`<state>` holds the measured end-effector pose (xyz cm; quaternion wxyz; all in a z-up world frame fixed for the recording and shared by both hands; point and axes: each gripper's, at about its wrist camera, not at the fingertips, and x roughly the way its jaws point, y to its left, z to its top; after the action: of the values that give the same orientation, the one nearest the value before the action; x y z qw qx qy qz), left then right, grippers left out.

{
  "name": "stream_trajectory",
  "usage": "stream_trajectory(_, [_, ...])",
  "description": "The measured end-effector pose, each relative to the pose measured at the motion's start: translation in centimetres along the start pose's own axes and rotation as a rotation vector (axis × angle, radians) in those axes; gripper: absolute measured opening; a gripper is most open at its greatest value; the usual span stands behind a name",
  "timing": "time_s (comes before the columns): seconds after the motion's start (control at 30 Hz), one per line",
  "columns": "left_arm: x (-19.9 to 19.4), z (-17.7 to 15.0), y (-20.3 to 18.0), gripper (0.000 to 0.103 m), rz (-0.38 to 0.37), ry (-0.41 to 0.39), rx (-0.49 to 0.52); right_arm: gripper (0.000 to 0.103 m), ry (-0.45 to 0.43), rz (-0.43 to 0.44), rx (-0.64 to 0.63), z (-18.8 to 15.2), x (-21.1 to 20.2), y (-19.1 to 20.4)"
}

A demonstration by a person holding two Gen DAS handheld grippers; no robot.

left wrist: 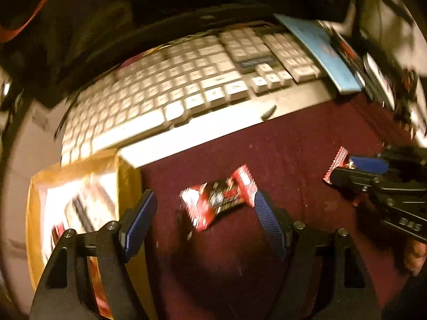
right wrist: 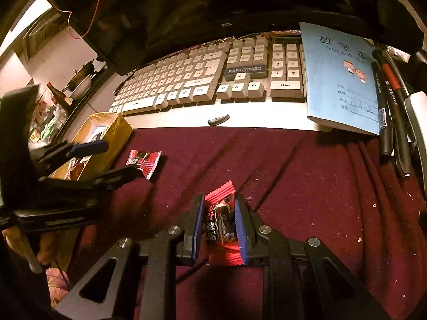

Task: Organize snacks
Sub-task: 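Grasp the last red candy with the left gripper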

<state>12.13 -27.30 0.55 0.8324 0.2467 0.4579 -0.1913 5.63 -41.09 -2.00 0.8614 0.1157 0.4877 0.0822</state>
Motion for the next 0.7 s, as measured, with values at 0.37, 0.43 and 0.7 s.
stream_trajectory(0.37, [0.3,-1.7,-1.6,0.058,-0.185,0.102,0.098,0.023,-0.003,-0.012,0.004,-0.2,-0.3,0.2])
stream_trajectory(0.43, [-0.3,-2.0,-1.6,0.058,-0.222,0.092,0.098,0.023,-0.003,-0.015,0.001,-0.2,-0.3,0.3])
stream_trajectory(0.7, [-0.1,-0.6,-1.5,0.058,-0.141,0.043,0.061,0.023,-0.006,-0.010,-0.002,-0.1,-0.1,0.4])
